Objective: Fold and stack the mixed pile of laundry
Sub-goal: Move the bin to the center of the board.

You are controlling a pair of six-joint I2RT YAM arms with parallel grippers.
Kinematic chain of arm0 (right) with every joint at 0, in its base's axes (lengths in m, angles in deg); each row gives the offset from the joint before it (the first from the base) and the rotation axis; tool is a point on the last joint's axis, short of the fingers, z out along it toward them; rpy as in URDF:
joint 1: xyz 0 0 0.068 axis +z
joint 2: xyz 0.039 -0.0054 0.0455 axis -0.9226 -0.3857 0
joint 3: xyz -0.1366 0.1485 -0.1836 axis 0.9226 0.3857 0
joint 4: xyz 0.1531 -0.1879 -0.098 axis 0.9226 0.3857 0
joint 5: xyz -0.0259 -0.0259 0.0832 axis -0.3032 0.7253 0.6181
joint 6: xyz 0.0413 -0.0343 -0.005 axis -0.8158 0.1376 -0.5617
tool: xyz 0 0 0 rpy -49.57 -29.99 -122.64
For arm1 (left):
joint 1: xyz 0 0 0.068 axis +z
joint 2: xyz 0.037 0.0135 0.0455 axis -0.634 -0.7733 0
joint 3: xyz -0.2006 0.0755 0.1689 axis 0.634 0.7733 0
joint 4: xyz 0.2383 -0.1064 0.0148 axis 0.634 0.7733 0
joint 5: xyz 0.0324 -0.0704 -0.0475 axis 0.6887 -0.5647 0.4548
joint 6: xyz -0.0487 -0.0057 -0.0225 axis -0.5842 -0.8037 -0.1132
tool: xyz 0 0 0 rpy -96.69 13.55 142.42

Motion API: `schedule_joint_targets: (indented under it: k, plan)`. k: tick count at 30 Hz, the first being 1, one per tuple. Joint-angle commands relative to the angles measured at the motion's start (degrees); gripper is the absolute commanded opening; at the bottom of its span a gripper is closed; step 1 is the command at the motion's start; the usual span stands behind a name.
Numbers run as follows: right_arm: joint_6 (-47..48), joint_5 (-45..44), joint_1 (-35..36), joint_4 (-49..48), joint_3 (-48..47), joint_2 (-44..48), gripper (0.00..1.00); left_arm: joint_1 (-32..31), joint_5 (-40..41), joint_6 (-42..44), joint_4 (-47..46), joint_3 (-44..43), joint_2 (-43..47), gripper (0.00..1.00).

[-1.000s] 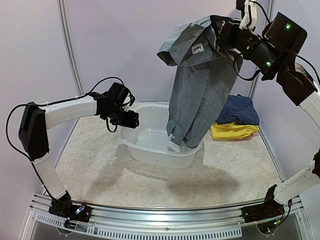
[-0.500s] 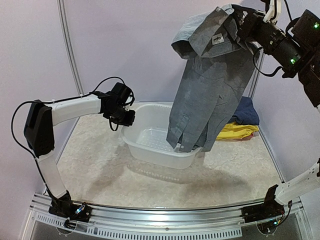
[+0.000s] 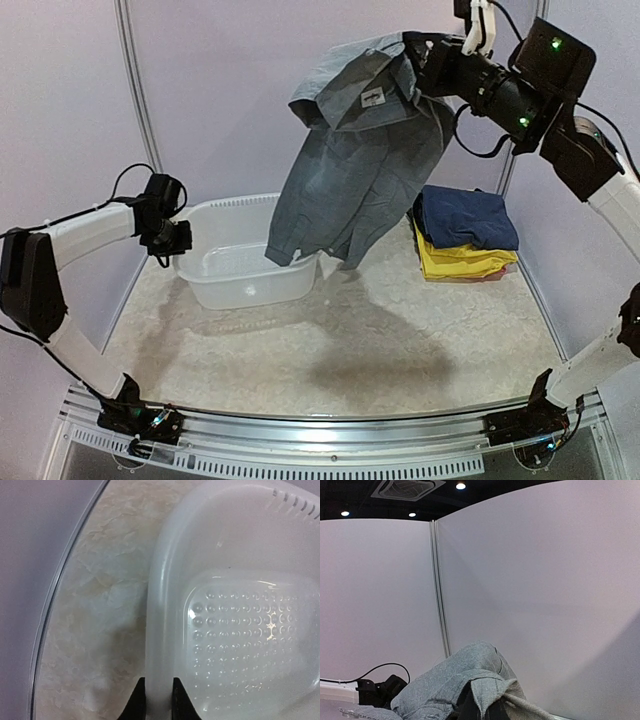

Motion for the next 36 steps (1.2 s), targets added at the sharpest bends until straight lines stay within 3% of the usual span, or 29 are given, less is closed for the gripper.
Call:
schedule_joint_targets:
  k: [1,8,17,28,36]
  plan:
    - [-2.9,1.8,0.2,-0.2,-2.0,-2.0,0.0,4.1,6.9,-2.7,-2.5,4.7,3.9,0.0]
    - [-2.7,-4.5,0.1,2.1,-1.3,-2.2,0.0,10.8,6.6,-6.5,-4.6,6.8,4.5,0.0]
    - [-4.3,-15.5,0.1,2.1,12.3,10.1,0.0,15.6,7.9,-16.0,-7.9,6.0,6.4,0.0]
    - [-7.4,-20.9,0.0,8.7,19.7,19.4,0.0,16.2,7.3,-31.6,-12.8,6.6,4.8,0.0]
    - [-12.0,-19.2,0.0,11.9,26.5,25.3,0.0,15.4,10.9,-43.6,-17.4,9.1,3.7,0.0]
